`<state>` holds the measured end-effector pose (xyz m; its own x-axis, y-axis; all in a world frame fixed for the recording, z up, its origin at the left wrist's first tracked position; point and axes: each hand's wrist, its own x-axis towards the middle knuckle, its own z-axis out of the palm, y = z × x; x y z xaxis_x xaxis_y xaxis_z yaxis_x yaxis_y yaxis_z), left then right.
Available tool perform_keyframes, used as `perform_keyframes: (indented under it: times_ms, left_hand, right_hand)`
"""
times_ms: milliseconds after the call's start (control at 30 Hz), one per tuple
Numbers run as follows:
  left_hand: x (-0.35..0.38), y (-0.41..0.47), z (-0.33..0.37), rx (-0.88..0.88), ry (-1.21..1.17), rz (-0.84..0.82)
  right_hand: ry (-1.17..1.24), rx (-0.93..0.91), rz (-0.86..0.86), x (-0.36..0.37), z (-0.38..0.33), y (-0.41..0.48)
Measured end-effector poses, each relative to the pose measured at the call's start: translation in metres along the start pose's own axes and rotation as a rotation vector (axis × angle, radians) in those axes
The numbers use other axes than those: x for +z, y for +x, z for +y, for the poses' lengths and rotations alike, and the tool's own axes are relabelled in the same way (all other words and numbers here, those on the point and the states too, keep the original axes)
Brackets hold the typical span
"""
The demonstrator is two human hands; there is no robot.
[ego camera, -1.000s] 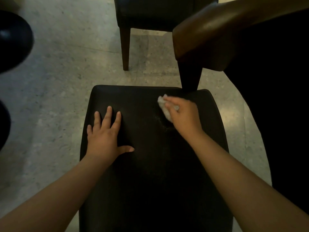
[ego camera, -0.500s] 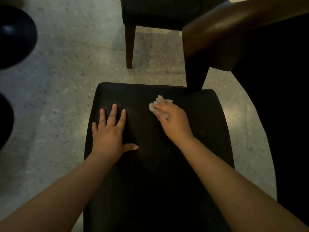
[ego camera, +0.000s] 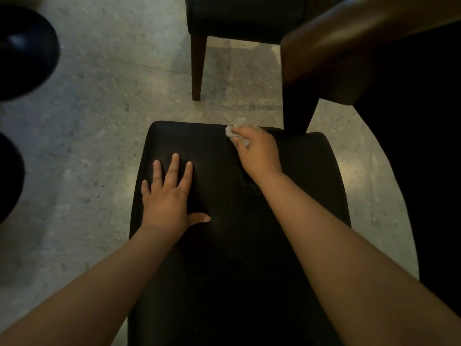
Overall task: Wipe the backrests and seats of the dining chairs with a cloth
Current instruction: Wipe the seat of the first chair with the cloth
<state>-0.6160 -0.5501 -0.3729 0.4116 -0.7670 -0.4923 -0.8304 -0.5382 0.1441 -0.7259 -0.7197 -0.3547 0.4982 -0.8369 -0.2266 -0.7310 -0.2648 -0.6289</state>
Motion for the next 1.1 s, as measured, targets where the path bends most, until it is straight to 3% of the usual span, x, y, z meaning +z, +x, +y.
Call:
perform_keyframes:
  times_ms: [200, 367, 633, 833, 1000, 1100]
  left_hand:
    - [0.002, -0.001, -0.002, 0.011, -0.008, 0.017]
    - [0.005, -0.005, -0.007, 0.039, -0.078, 0.041]
    - [0.008, -0.019, -0.03, -0.076, -0.126, 0.075]
    - [0.006, -0.016, -0.04, -0.127, -0.347, -0.053]
    - [0.007, -0.013, -0.038, -0.129, -0.32, -0.086]
    - [0.006, -0.013, -0.038, -0.13, -0.314, -0.096]
  right_hand:
    - [0.12, -0.038, -0.134, -0.011, 0.01, -0.04]
    - [0.109, -0.025, 0.068, -0.023, 0.004, -0.008]
    - [0.031, -0.004, 0.093, 0.018, -0.012, -0.013]
    - [0.11, -0.028, -0.073, 0.013, -0.005, -0.051]
    - [0.111, -0.034, 0.135, -0.001, -0.015, -0.014]
    - [0.072, -0.002, 0.134, 0.004, -0.025, 0.018]
